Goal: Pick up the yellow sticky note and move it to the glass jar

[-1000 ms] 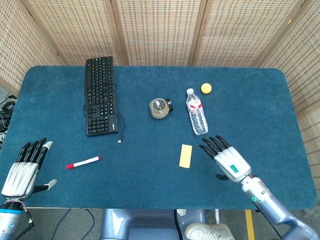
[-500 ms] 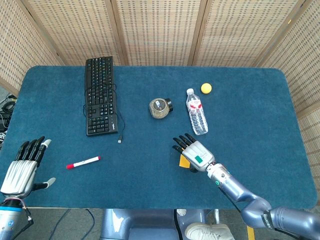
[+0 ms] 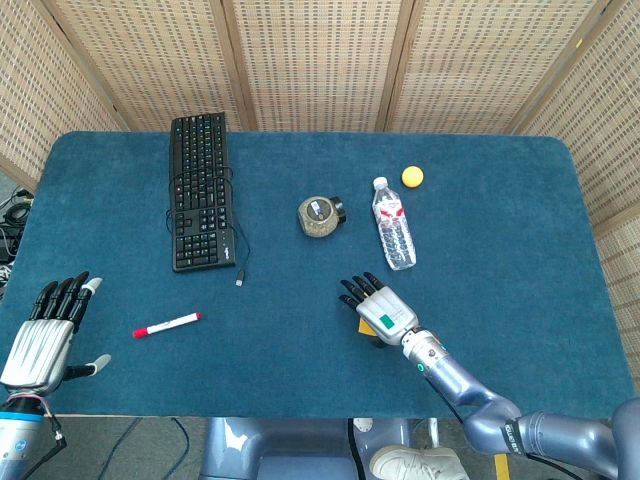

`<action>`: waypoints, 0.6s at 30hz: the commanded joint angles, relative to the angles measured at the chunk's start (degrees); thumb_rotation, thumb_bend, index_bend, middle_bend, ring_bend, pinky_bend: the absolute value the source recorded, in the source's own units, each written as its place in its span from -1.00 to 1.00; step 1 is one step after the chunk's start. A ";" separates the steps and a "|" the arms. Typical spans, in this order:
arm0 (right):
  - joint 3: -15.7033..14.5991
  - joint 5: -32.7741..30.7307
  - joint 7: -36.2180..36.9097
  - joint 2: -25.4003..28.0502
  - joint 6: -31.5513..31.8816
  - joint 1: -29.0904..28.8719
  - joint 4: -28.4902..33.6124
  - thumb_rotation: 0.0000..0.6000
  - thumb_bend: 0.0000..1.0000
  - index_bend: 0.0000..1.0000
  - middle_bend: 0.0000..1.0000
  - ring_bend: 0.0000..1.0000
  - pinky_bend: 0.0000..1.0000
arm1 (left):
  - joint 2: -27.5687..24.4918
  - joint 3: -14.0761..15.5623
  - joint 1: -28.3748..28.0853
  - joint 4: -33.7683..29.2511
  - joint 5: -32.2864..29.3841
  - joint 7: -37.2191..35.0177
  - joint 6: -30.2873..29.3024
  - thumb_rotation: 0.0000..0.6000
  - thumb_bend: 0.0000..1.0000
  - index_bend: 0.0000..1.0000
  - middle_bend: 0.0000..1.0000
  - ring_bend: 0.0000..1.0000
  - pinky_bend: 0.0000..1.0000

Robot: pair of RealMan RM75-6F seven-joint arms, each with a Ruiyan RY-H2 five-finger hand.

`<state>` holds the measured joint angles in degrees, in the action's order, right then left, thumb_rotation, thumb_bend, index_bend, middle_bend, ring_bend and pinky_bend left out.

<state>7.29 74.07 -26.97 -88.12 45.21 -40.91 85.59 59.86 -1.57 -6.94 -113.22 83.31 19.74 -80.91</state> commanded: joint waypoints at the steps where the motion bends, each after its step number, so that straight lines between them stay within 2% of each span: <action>1: -0.32 -0.51 -0.50 -1.17 0.34 -0.54 -0.96 1.00 -1.00 -0.72 -1.00 -1.00 -1.00 | 0.04 0.03 -0.04 -0.04 -0.05 0.05 -0.01 1.00 -1.00 -1.00 -1.00 -1.00 -1.00; 15: -1.20 -3.54 -2.52 -4.95 1.32 -2.03 -4.90 1.00 -1.00 -0.72 -1.00 -1.00 -1.00 | 0.09 0.03 -0.32 0.07 -0.79 -0.10 0.10 1.00 -1.00 -1.00 -1.00 -1.00 -1.00; 18: -1.23 -4.00 -2.79 -5.10 1.60 -2.21 -5.26 1.00 -0.95 -0.71 -1.00 -1.00 -1.00 | 0.04 0.06 -0.34 0.10 -0.80 -0.23 0.06 1.00 -1.00 -1.00 -1.00 -1.00 -1.00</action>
<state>6.08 70.14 -29.71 -93.19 46.76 -43.08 80.39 59.89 -1.51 -7.28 -113.13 82.51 19.50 -80.85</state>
